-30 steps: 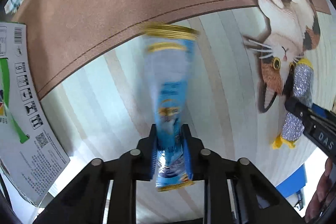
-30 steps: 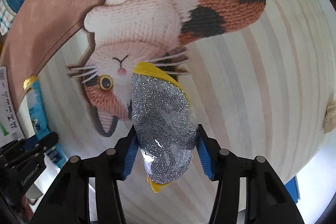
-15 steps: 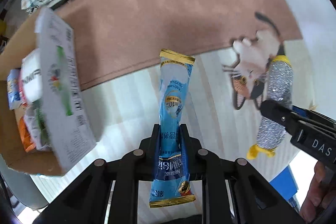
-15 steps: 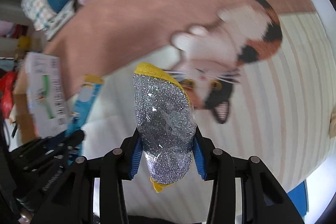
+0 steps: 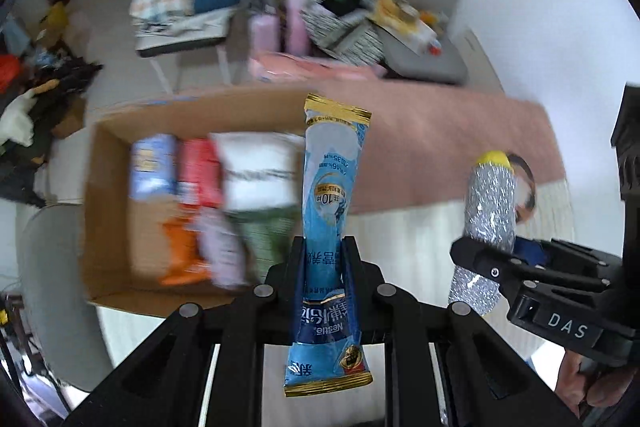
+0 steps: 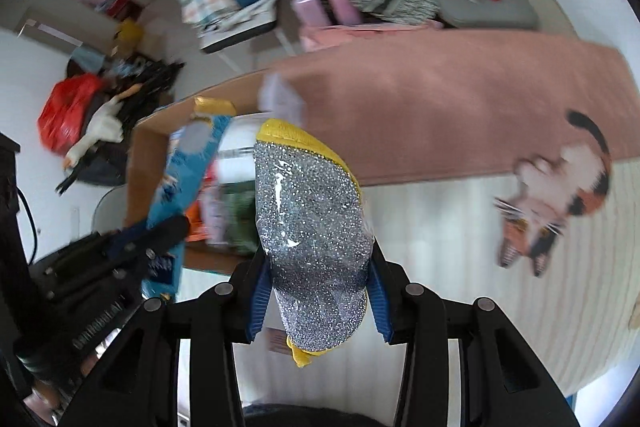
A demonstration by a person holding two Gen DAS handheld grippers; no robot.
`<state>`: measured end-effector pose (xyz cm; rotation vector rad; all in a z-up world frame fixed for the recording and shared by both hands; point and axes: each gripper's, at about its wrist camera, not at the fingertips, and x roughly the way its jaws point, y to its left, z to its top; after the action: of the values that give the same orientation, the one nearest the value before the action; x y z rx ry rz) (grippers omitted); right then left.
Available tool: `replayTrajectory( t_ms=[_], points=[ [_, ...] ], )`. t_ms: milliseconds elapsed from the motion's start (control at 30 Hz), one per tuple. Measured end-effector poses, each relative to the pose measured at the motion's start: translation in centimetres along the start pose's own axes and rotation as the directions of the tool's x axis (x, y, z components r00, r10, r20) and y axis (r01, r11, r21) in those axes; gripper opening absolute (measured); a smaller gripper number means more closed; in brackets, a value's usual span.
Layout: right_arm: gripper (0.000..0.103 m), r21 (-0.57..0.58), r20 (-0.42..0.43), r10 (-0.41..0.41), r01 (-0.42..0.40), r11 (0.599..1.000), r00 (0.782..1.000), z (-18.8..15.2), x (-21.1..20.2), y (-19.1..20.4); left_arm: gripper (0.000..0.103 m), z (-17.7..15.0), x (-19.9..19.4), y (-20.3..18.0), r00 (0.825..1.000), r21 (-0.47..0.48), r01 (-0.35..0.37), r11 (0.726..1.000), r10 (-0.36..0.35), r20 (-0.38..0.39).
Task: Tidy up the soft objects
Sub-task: 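Carry the tube and glitter pouch into the box and release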
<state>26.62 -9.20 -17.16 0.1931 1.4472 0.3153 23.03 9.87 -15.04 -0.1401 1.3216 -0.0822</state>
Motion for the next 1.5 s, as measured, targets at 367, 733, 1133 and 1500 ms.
replayTrajectory(
  t_ms=[367, 733, 1133, 1500],
  points=[
    [0.045, -0.085, -0.113, -0.17, 0.161, 0.983, 0.979, 3.2, 10.7, 11.2, 0.015, 1.4, 4.2, 15.8, 0.989, -0.149, -0.134, 0.98, 0.122, -0.084],
    [0.079, -0.08, -0.2, -0.302, 0.291, 0.953, 0.932, 4.1, 17.1, 11.4, 0.027, -0.5, 13.1, 21.4, 0.94, -0.212, -0.15, 0.966, 0.073, -0.334],
    [0.095, -0.082, -0.157, -0.276, 0.266, 0.961, 0.948, 2.3, 16.2, 13.3, 0.072, -1.1, 9.0, 20.1, 0.972, -0.2, -0.158, 0.967, 0.116, -0.206],
    [0.103, -0.082, -0.05, -0.316, 0.311, 0.947, 0.948, 0.3, 15.2, 14.4, 0.102, -1.1, 6.8, 18.8, 0.977, -0.164, -0.207, 0.964, 0.194, -0.09]
  ],
)
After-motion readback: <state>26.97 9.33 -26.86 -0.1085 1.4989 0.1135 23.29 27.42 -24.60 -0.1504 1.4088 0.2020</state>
